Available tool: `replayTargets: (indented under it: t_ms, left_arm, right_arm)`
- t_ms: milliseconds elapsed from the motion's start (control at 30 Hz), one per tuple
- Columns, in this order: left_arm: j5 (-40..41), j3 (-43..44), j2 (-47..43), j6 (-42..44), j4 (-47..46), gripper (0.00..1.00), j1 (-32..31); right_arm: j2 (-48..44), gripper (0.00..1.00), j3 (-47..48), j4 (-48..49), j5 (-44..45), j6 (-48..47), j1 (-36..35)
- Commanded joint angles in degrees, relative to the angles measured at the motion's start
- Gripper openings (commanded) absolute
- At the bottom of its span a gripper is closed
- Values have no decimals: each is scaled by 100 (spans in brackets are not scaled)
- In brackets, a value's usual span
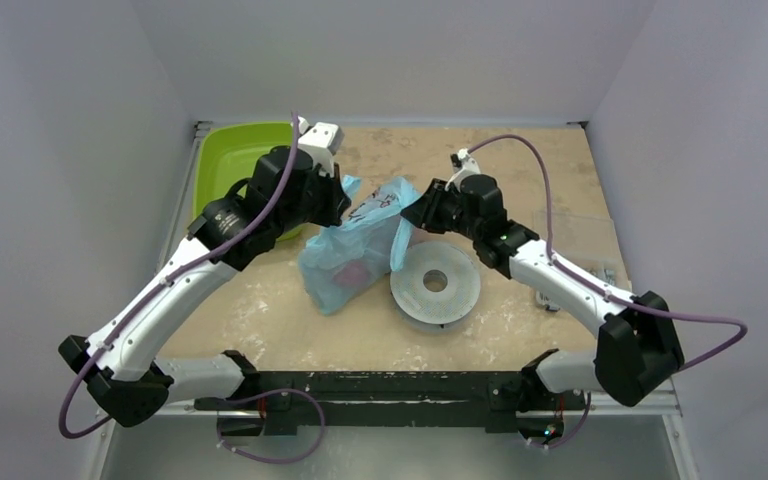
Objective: Take the fake fruits out of the plastic bag
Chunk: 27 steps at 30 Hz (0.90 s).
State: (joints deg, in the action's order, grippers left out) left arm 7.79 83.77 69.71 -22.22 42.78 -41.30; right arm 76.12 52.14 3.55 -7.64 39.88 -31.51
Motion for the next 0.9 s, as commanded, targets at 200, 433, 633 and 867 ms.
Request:
replayTargets:
  t_ms: [200,433,633,867]
  left_arm:
    - [1184,30,-727,-694,97,0,8]
    - [1408,-289,-1366,-1066,7,0,7]
    - [935,-410,-1276,-983,-430,0,3]
    - [540,111,-287,-799,-563,0,8]
  right_arm:
    - [934,0,2089,-154,-356,-11,289]
    - [1985,0,3871,-325,-934,185,1012]
    - [3268,0,5752,-730,-1751,283,1183]
    - [4385,26,7694,-1675,-1735,-229,1197]
